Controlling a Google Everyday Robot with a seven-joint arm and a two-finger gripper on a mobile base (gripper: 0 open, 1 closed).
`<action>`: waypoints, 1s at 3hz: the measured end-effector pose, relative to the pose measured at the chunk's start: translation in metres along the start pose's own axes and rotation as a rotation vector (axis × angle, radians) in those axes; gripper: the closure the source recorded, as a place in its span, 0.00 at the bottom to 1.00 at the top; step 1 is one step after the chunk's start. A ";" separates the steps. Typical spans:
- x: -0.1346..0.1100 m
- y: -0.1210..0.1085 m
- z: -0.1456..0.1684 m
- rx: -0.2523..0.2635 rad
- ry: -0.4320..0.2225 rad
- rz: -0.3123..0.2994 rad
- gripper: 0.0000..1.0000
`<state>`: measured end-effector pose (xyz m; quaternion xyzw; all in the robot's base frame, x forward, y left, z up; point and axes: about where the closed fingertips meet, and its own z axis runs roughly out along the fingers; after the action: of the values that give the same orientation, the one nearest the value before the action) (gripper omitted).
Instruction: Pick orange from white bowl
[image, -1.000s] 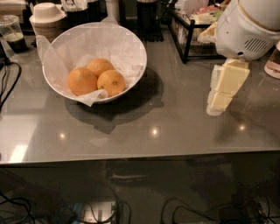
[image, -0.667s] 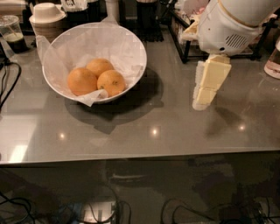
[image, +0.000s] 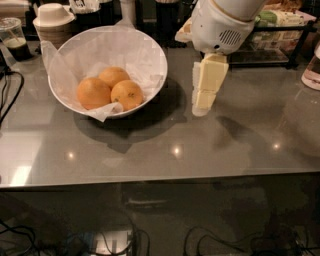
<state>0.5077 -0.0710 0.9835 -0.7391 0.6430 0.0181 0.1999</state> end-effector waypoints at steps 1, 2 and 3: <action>-0.025 -0.010 0.008 -0.014 -0.022 -0.051 0.00; -0.046 -0.022 0.013 -0.014 -0.036 -0.086 0.00; -0.071 -0.039 0.016 -0.005 -0.052 -0.126 0.00</action>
Offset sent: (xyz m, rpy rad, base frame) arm 0.0252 0.0736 0.0112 0.0111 -0.0052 0.1397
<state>0.5364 0.0049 0.9994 -0.7780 0.5896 0.0264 0.2153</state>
